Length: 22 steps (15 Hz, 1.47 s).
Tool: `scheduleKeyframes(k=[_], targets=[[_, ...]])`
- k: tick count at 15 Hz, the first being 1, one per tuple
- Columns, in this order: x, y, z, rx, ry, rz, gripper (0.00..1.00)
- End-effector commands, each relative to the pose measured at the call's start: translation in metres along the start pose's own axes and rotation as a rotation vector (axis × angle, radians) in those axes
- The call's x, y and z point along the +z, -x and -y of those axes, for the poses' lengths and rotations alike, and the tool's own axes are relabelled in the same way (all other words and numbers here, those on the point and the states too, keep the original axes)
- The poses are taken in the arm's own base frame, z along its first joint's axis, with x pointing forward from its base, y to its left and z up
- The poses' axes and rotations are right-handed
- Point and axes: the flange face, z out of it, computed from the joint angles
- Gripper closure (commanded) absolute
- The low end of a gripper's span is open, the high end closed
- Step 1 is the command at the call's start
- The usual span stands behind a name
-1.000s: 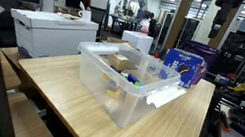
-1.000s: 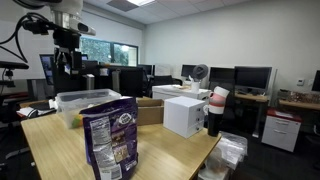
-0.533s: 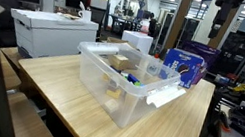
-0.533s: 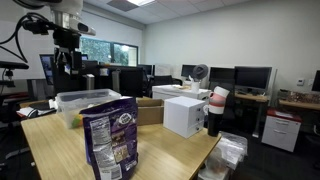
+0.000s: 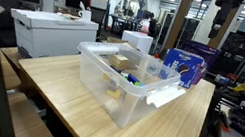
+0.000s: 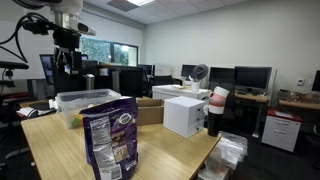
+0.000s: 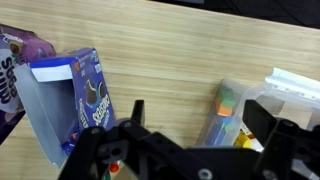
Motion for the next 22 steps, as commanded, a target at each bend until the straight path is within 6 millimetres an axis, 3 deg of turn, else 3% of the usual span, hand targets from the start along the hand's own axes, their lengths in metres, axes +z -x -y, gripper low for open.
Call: scheduleKeyframes(k=[1, 3, 6, 12, 16, 19, 20, 22], targets=[[0.009, -0.007, 0.000, 0.021, 0.018, -0.006, 0.00], [0.018, -0.016, 0.000, 0.028, 0.030, 0.001, 0.00], [0.038, -0.053, -0.005, 0.015, 0.080, -0.019, 0.00], [0.028, -0.109, -0.019, -0.134, 0.295, -0.096, 0.00], [0.044, -0.174, -0.063, -0.401, 0.300, -0.003, 0.00], [0.053, -0.195, -0.079, -0.435, 0.302, 0.021, 0.00], [0.065, -0.211, -0.094, -0.440, 0.296, 0.044, 0.00], [0.071, -0.215, -0.098, -0.435, 0.286, 0.060, 0.00]])
